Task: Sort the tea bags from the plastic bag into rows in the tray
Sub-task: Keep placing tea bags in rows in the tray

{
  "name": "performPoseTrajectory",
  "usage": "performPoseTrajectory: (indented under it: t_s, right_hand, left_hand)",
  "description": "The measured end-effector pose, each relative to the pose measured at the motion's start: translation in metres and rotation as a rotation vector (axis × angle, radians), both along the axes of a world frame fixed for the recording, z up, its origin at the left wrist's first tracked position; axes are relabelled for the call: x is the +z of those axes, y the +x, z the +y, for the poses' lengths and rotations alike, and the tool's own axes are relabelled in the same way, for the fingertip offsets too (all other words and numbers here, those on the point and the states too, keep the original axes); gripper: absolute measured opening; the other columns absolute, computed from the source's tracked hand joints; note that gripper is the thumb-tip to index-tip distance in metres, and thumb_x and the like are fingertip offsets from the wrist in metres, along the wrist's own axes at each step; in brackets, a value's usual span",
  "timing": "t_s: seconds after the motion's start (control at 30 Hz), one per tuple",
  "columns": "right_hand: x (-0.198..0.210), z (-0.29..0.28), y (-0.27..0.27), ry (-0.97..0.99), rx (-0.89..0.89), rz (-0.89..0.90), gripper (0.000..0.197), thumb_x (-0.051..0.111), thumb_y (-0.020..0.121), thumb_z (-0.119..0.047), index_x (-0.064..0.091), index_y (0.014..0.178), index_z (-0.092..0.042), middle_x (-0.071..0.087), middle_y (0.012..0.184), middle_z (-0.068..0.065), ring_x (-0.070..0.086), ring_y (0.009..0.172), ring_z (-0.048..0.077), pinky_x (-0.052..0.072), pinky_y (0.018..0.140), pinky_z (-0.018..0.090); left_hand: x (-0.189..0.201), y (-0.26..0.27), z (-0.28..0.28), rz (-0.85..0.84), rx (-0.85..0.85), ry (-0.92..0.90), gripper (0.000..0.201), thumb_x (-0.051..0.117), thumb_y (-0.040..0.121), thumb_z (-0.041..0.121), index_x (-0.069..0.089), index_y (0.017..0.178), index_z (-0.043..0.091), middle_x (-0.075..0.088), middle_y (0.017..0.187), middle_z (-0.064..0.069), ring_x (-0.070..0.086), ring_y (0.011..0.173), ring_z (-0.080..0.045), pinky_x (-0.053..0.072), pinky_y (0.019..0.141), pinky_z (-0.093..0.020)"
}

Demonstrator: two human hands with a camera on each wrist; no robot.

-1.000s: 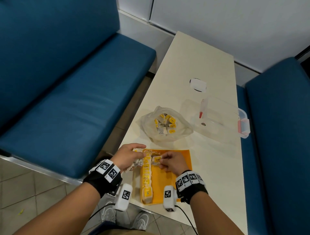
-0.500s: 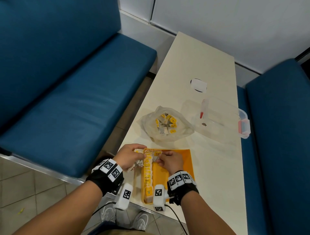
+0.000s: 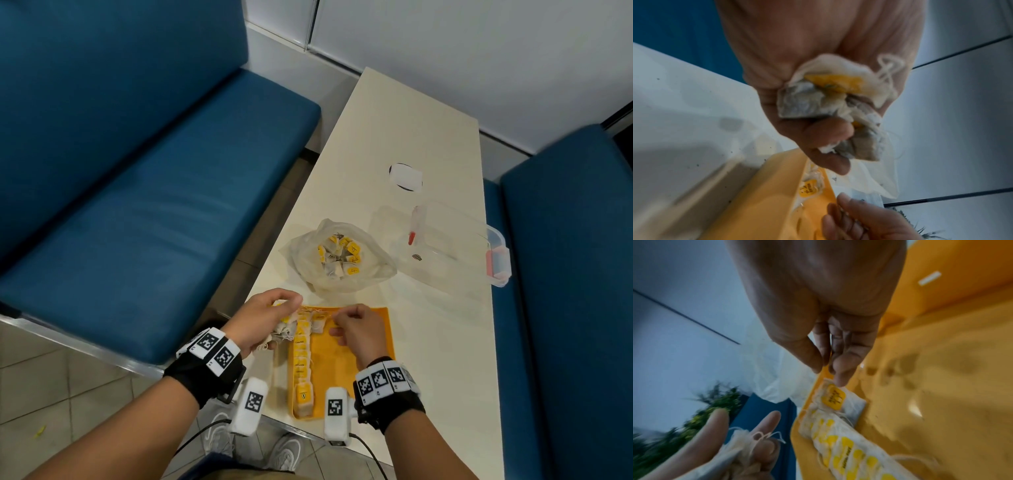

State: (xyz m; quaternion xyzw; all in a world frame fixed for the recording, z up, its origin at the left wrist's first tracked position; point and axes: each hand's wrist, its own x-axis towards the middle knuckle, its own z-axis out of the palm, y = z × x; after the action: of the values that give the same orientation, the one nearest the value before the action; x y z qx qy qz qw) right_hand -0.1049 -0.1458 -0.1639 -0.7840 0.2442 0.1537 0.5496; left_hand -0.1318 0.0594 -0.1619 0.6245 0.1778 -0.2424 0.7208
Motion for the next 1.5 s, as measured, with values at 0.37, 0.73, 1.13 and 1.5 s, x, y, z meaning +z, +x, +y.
performPoseTrajectory:
  t_s: [0.37, 0.73, 1.13, 1.5]
  right_hand:
    - [0.048, 0.029, -0.005, 0.005, 0.476, -0.206, 0.016, 0.081, 0.081, -0.02, 0.076, 0.095, -0.016, 0.072, 0.09, 0.005, 0.063, 0.076, 0.007, 0.053, 0.072, 0.026]
    - [0.048, 0.026, 0.0, 0.002, 0.454, -0.188, 0.009, 0.08, 0.08, -0.012, 0.071, 0.08, -0.014, 0.071, 0.081, 0.005, 0.062, 0.067, 0.011, 0.052, 0.067, 0.027]
    - [0.059, 0.014, 0.012, 0.076, 0.333, -0.255, 0.006, 0.071, 0.087, -0.004, 0.069, 0.093, -0.004, 0.065, 0.074, 0.002, 0.06, 0.054, 0.014, 0.043, 0.05, 0.015]
    - [0.058, 0.006, 0.009, 0.106, 0.325, -0.21, 0.007, 0.076, 0.084, -0.007, 0.07, 0.084, -0.004, 0.066, 0.069, 0.003, 0.06, 0.058, 0.014, 0.041, 0.049, 0.023]
  left_hand:
    - [0.018, 0.006, -0.02, 0.058, -0.011, -0.102, 0.073, 0.024, 0.099, 0.069, 0.071, 0.114, 0.015, 0.073, 0.084, -0.013, 0.066, 0.063, -0.02, 0.044, 0.044, -0.024]
    - [0.02, 0.006, -0.02, 0.033, -0.022, -0.113, 0.073, 0.022, 0.101, 0.067, 0.074, 0.115, 0.017, 0.074, 0.077, -0.01, 0.068, 0.06, -0.016, 0.043, 0.042, -0.022]
    - [0.013, -0.001, -0.017, -0.111, -0.059, -0.21, 0.016, 0.073, 0.09, 0.023, 0.072, 0.087, 0.007, 0.064, 0.073, -0.013, 0.06, 0.056, -0.018, 0.042, 0.041, -0.021]
    - [0.011, -0.003, -0.017, -0.122, 0.025, -0.203, 0.019, 0.071, 0.092, 0.018, 0.073, 0.102, 0.001, 0.071, 0.078, -0.01, 0.067, 0.06, -0.015, 0.045, 0.043, -0.018]
